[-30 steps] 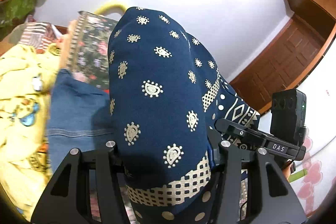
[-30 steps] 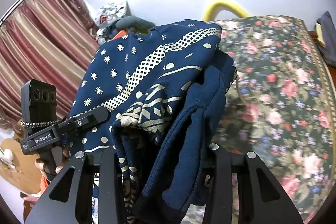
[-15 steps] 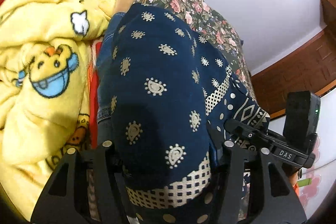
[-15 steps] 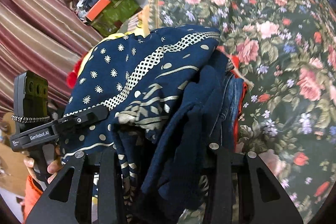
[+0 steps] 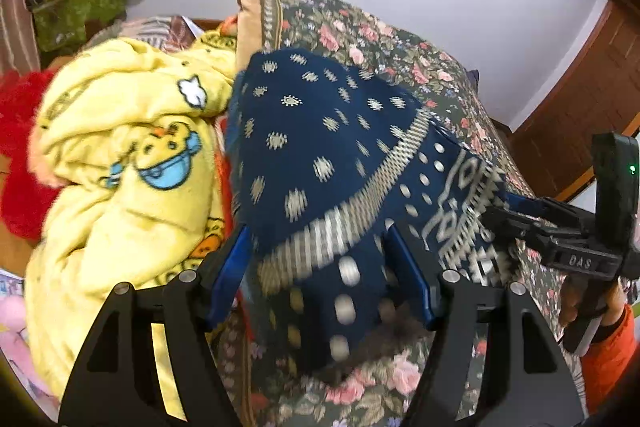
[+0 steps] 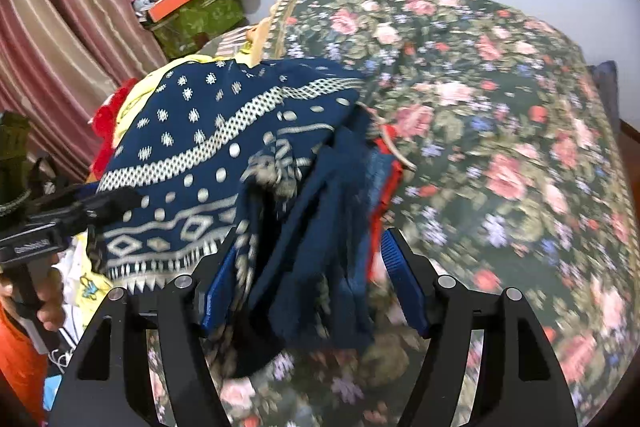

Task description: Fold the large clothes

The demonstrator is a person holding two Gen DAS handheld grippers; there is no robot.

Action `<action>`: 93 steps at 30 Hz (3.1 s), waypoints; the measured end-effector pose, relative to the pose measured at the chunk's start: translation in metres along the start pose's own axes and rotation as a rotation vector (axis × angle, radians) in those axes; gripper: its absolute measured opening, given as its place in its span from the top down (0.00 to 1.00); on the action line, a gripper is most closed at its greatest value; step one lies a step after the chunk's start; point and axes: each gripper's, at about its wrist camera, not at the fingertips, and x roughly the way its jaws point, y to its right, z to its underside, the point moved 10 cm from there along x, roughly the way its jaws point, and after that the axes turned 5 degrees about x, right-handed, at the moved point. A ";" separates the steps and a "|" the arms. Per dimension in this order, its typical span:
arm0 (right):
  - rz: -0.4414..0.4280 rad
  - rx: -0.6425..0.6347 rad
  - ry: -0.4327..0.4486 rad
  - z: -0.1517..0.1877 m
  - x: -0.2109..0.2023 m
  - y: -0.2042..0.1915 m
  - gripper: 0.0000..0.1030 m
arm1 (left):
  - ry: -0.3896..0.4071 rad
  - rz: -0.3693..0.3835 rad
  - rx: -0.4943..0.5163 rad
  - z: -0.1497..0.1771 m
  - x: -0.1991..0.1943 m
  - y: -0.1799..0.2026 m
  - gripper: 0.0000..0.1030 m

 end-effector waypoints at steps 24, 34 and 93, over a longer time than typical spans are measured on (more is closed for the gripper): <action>-0.156 -0.124 0.606 0.022 -0.279 -0.102 0.36 | 0.555 -0.140 0.214 0.025 -0.291 0.143 0.34; -0.115 -0.177 0.812 0.063 -0.329 -0.129 0.33 | 0.750 -0.231 0.207 0.064 -0.349 0.181 0.31; 0.002 -0.134 0.814 0.081 -0.329 -0.109 0.00 | 0.711 -0.239 0.115 0.091 -0.327 0.167 0.00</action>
